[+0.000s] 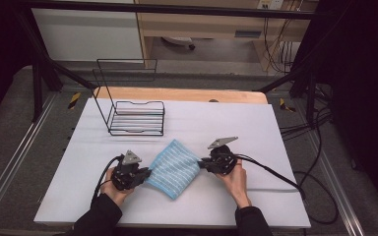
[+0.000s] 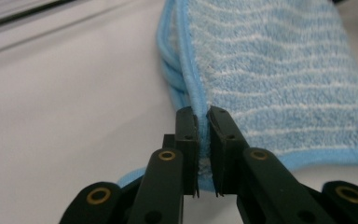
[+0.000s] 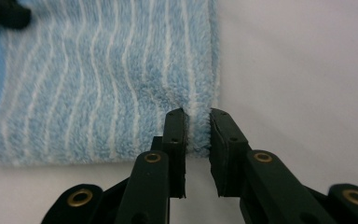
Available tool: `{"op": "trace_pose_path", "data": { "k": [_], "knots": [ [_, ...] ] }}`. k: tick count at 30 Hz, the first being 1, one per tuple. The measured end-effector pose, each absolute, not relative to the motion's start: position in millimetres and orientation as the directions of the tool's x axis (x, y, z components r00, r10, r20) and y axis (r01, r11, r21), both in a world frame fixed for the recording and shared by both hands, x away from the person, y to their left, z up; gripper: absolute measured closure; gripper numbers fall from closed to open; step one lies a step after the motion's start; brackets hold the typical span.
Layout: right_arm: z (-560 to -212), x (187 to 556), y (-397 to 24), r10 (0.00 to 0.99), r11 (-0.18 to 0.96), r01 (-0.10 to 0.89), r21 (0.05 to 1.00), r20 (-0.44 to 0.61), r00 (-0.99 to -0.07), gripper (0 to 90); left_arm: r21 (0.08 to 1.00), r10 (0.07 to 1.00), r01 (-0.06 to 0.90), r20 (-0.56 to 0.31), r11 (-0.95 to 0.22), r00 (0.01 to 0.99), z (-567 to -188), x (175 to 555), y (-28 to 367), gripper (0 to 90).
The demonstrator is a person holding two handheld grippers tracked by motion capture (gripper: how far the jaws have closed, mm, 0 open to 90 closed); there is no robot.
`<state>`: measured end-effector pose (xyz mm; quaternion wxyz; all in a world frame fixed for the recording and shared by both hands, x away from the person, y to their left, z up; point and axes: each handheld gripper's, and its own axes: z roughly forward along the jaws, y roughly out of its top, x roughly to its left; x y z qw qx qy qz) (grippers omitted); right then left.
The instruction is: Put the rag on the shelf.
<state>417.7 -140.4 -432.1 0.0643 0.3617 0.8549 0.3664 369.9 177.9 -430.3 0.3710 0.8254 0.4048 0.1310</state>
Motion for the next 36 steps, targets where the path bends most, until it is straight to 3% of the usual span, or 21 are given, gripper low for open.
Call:
{"op": "trace_pose_path", "data": {
  "k": [6,11,17,23,27,36],
  "knots": [
    [-436,414,-141,0.676,0.512,0.569,0.643,0.108,-0.729,71.6,0.707,0.769,0.58,-0.079,-0.405,0.634,-433,385,175,73.5],
    [-430,407,-151,0.724,0.414,0.59,0.693,0.143,-0.675,62.2,0.688,0.765,0.611,-0.125,-0.392,0.632,-440,392,182,64.7],
    [-438,405,-151,0.788,0.321,0.638,0.7,0.177,-0.59,63.2,0.678,0.729,0.617,-0.173,-0.4,0.663,-445,393,181,64.7],
    [-446,407,-145,0.798,0.281,0.663,0.694,0.214,-0.563,72.2,0.677,0.72,0.597,-0.142,-0.429,0.679,-447,390,173,68.4],
    [-451,407,-142,0.794,0.266,0.669,0.694,0.236,-0.56,79.2,0.67,0.707,0.601,-0.158,-0.436,0.689,-447,390,172,77.0],
    [-449,410,-142,0.786,0.271,0.659,0.701,0.234,-0.572,85.3,0.668,0.705,0.581,-0.118,-0.465,0.699,-444,384,166,85.4]
  ]
}}
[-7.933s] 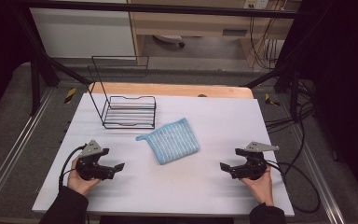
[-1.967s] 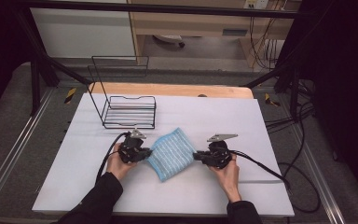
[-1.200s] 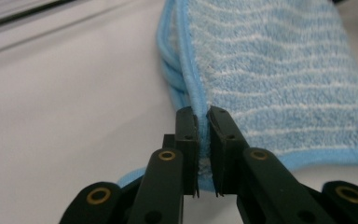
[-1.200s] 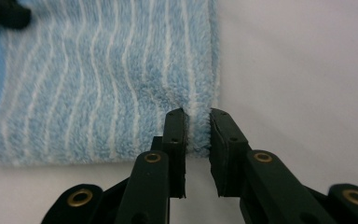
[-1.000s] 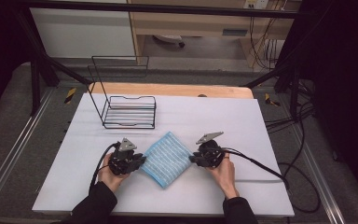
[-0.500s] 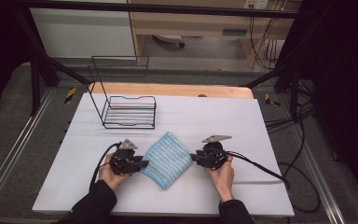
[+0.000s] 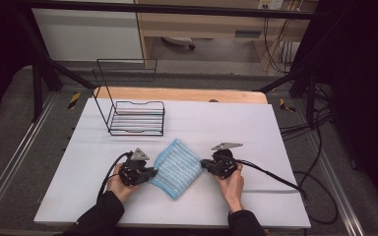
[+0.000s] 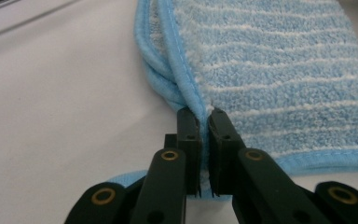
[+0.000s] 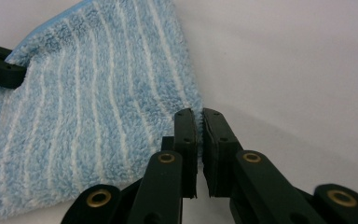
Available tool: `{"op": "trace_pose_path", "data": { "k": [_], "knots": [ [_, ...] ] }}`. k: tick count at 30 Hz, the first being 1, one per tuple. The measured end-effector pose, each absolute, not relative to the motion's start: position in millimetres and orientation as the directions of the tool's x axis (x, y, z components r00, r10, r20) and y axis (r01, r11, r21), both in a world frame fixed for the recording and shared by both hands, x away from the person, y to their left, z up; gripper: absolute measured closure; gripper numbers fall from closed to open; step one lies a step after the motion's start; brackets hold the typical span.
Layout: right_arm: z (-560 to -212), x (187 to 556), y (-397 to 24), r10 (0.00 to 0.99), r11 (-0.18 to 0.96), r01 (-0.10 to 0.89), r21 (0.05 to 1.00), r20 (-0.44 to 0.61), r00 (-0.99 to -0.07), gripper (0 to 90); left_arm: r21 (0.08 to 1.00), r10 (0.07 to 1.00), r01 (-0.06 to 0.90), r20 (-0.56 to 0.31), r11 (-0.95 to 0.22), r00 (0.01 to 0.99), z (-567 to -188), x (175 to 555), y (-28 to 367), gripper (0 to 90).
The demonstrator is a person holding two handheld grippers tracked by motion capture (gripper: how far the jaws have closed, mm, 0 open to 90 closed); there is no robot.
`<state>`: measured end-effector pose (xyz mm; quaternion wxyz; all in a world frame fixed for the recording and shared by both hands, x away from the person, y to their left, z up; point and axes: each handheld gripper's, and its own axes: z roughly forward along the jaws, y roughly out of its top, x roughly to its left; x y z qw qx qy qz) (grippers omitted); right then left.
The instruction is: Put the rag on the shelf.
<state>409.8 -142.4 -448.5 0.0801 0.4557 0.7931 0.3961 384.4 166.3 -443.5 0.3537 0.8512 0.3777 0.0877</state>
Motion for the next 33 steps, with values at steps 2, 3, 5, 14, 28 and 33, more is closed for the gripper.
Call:
{"op": "trace_pose_path", "data": {
  "k": [2,3,5,14,28,33],
  "knots": [
    [-447,413,-143,0.781,0.277,0.65,0.708,0.229,-0.582,85.6,0.665,0.705,0.576,-0.104,-0.475,0.702,-442,382,165,85.7],
    [-447,415,-143,0.778,0.279,0.646,0.711,0.226,-0.586,85.7,0.665,0.704,0.574,-0.1,-0.478,0.703,-442,380,164,85.7],
    [-446,417,-143,0.773,0.284,0.639,0.715,0.223,-0.594,85.8,0.666,0.708,0.57,-0.088,-0.482,0.701,-442,375,163,85.7],
    [-443,441,-124,0.727,0.368,0.57,0.735,0.154,-0.669,85.9,0.67,0.744,0.593,-0.09,-0.446,0.662,-441,353,165,85.5],
    [-433,435,-118,0.731,0.34,0.514,0.787,0.123,-0.671,52.2,0.724,0.755,0.533,-0.025,-0.439,0.656,-433,343,169,69.2],
    [-423,398,-120,0.713,0.332,0.511,0.793,0.144,-0.686,36.8,0.758,0.756,0.504,-0.023,-0.413,0.654,-425,345,184,53.8]
  ]
}}
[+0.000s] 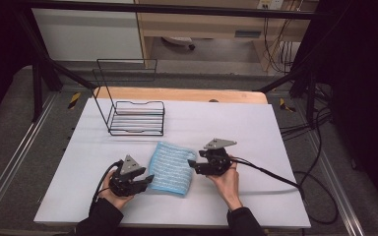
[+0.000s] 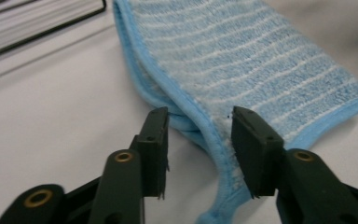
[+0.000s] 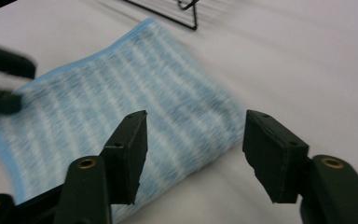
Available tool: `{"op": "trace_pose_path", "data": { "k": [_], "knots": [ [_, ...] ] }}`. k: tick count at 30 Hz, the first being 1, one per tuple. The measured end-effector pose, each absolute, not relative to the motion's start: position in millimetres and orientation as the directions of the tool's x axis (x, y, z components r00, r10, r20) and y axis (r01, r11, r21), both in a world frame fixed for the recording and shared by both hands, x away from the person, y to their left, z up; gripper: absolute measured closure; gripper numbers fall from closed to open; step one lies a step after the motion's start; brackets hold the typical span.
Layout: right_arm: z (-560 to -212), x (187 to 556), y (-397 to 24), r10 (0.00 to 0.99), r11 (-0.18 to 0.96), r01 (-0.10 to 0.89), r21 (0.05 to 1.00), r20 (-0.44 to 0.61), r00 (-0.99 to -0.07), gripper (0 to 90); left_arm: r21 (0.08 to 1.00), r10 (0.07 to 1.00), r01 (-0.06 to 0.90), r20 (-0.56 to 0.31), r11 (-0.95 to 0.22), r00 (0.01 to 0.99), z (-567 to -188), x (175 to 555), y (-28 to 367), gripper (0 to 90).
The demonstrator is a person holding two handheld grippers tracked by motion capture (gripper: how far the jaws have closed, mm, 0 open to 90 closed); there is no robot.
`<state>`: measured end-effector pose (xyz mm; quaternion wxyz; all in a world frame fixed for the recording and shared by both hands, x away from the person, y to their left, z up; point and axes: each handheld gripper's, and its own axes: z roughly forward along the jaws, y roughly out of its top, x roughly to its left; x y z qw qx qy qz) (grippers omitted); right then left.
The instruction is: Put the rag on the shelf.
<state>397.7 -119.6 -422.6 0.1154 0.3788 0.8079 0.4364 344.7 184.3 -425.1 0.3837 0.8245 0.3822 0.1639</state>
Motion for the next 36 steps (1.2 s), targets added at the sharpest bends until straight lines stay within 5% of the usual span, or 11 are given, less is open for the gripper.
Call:
{"op": "trace_pose_path", "data": {
  "k": [2,16,19,25,36],
  "knots": [
    [-425,378,-118,0.708,0.329,0.535,0.778,0.172,-0.685,35.7,0.753,0.754,0.513,-0.035,-0.412,0.656,-425,347,191,42.7],
    [-457,347,-101,0.7,0.307,0.63,0.714,0.278,-0.657,63.3,0.768,0.762,0.545,-0.119,-0.336,0.637,-427,353,215,17.6],
    [-458,345,-100,0.702,0.299,0.631,0.716,0.283,-0.654,66.3,0.761,0.761,0.55,-0.118,-0.343,0.638,-428,355,216,16.1],
    [-458,344,-100,0.688,0.296,0.638,0.711,0.306,-0.659,86.0,0.768,0.771,0.556,-0.132,-0.318,0.623,-428,357,221,15.1],
    [-444,354,-117,0.693,0.36,0.625,0.693,0.249,-0.676,87.2,0.768,0.769,0.563,-0.151,-0.304,0.621,-429,358,223,15.1]
  ]
}}
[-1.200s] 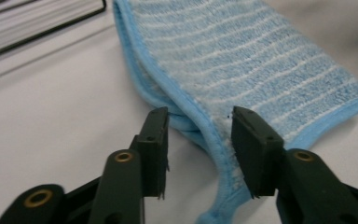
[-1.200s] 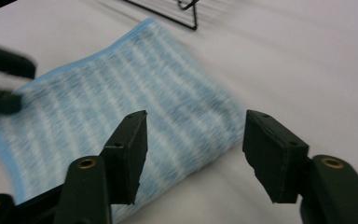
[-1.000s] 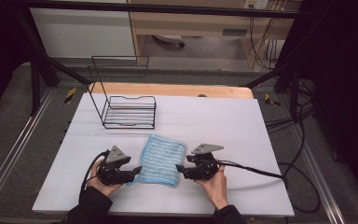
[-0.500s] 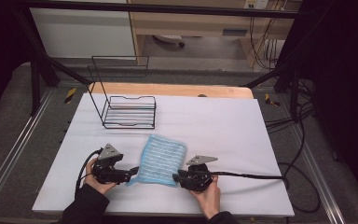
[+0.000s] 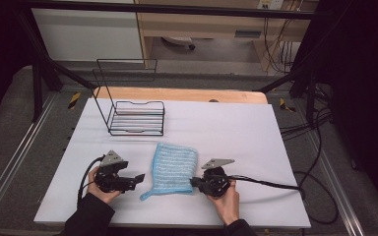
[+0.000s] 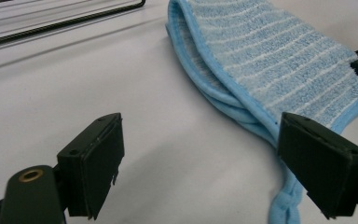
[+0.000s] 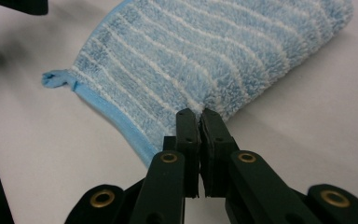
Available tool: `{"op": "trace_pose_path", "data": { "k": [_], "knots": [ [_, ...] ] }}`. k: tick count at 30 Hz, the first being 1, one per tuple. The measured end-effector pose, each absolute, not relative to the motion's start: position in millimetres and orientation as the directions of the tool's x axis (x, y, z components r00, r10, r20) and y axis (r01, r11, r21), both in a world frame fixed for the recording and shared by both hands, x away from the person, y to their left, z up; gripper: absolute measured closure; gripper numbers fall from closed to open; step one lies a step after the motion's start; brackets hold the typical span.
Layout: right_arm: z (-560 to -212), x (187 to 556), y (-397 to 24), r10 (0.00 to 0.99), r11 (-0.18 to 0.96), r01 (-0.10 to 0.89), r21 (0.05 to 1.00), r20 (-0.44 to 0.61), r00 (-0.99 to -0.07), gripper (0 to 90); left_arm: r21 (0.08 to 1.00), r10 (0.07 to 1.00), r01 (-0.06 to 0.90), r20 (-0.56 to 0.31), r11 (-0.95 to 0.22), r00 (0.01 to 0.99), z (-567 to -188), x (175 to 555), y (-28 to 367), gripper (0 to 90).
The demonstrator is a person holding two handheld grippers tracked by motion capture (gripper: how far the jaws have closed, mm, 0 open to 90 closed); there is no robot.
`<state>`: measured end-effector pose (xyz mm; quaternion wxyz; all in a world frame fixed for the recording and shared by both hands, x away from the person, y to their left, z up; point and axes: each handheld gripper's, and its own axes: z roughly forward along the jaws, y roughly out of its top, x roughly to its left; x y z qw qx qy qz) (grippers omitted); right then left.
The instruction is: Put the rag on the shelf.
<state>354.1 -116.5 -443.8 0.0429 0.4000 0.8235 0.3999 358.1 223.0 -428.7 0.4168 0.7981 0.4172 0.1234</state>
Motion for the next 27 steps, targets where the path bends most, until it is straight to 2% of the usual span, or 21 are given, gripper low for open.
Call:
{"op": "trace_pose_path", "data": {
  "k": [5,10,14,17,19,20,23,24,25,27],
  "knots": [
    [-445,358,-121,0.697,0.391,0.61,0.689,0.211,-0.685,86.8,0.769,0.765,0.562,-0.156,-0.303,0.625,-428,358,222,15.2],
    [-446,359,-122,0.685,0.407,0.594,0.694,0.199,-0.701,82.5,0.77,0.762,0.562,-0.16,-0.301,0.627,-427,358,222,15.1],
    [-441,360,-127,0.668,0.389,0.573,0.721,0.207,-0.715,69.7,0.775,0.754,0.552,-0.156,-0.307,0.638,-425,358,220,14.2],
    [-436,362,-133,0.661,0.365,0.552,0.75,0.209,-0.721,55.4,0.779,0.745,0.546,-0.16,-0.308,0.648,-423,360,218,13.2],
    [-433,365,-140,0.666,0.351,0.535,0.768,0.197,-0.72,41.0,0.78,0.742,0.544,-0.159,-0.31,0.651,-422,362,218,11.8],
    [-433,365,-140,0.666,0.351,0.535,0.768,0.197,-0.72,41.0,0.781,0.74,0.543,-0.162,-0.309,0.653,-421,363,217,11.8],
    [-430,368,-147,0.663,0.318,0.528,0.787,0.214,-0.718,29.0,0.779,0.735,0.545,-0.168,-0.309,0.657,-419,368,215,11.2],
    [-428,370,-151,0.666,0.304,0.527,0.794,0.219,-0.713,21.3,0.78,0.735,0.545,-0.169,-0.308,0.657,-418,370,214,11.1],
    [-428,370,-151,0.666,0.304,0.527,0.794,0.219,-0.713,21.3,0.779,0.734,0.546,-0.171,-0.308,0.658,-417,372,214,11.1],
    [-427,371,-154,0.668,0.296,0.531,0.794,0.225,-0.709,14.7,0.779,0.738,0.549,-0.172,-0.305,0.653,-414,376,212,11.2]
  ]
}}
